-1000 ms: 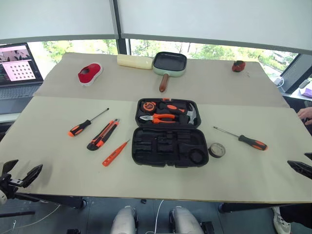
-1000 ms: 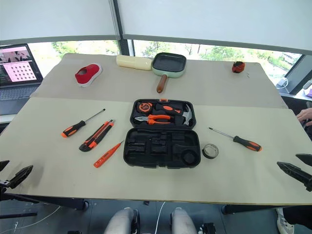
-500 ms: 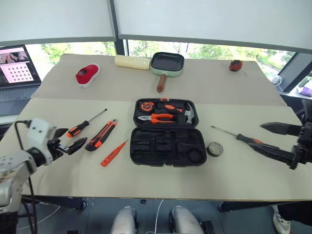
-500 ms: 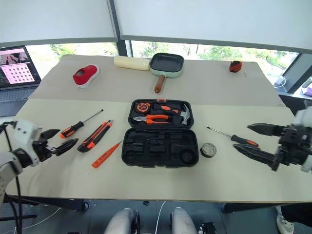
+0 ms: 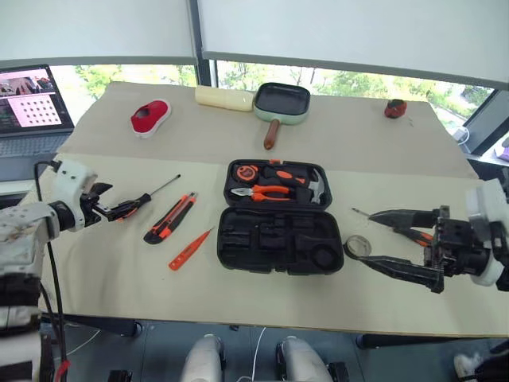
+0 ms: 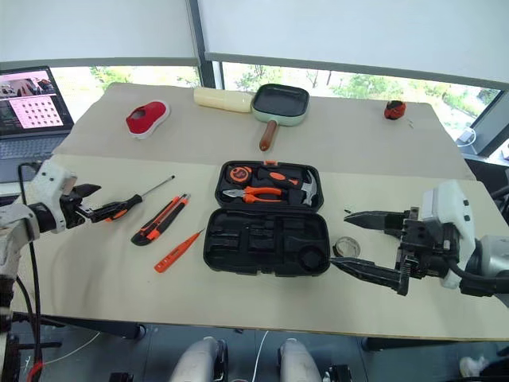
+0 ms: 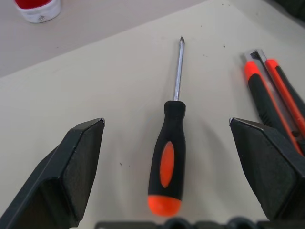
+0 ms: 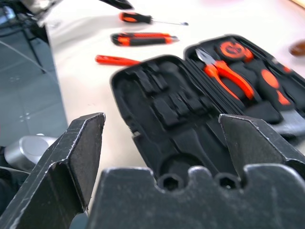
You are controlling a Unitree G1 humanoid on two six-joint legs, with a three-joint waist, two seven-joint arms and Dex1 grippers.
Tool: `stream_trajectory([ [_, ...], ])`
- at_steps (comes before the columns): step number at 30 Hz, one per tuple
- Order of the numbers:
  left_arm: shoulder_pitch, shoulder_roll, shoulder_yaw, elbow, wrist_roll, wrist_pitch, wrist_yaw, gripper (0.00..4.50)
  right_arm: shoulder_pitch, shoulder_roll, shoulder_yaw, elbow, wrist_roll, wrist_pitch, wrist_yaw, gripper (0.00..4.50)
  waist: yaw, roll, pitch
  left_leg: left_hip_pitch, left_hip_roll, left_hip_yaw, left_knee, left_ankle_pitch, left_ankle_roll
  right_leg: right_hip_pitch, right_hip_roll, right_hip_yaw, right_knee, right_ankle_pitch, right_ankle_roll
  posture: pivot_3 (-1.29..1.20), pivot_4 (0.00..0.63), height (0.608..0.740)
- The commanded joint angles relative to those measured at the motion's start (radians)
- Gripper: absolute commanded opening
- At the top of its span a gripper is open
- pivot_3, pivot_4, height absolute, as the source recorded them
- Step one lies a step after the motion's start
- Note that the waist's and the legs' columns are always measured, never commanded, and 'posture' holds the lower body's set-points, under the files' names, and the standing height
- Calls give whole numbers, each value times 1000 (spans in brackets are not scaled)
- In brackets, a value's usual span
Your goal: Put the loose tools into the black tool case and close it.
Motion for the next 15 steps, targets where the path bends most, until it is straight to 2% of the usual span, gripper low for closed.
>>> stream_trajectory([
  [1,-88,-20,-76,153,90,-97,-48,4500,-15,10,3,-40,21,-7,-31,4446,0,0,0,0,0,0,0,0,0,0,0,0,0,0,0,0,150,740],
  [5,-170,-50,-123,320,157,-172,-51,4500,-5,16,2,-72,16,-8,-54,4446,4,-1,0,-2,0,-1,1,0,0,-1,0,-1,1,0,0,0,150,740],
  [6,-183,-54,-128,346,164,-187,-61,3966,-1,17,-1,-78,17,-6,-61,4500,4,-1,0,-2,0,-1,1,0,0,-1,0,-1,1,0,0,0,150,740],
  [8,-202,-58,-132,382,173,-207,-82,3495,11,21,-10,-92,21,-1,-76,4500,5,-1,0,-2,0,-1,2,0,0,-1,0,-1,2,0,0,0,150,740],
  [9,-213,-60,-130,400,175,-207,-86,2975,19,22,-16,-98,22,1,-82,4500,5,-1,0,-2,0,-1,3,0,0,-1,0,-1,3,0,0,0,150,740],
  [15,-285,-66,-101,400,142,-213,-164,882,77,37,-44,-139,13,4,-130,4500,4,-1,0,-2,0,-2,7,0,0,-1,1,-2,5,0,0,0,150,740],
])
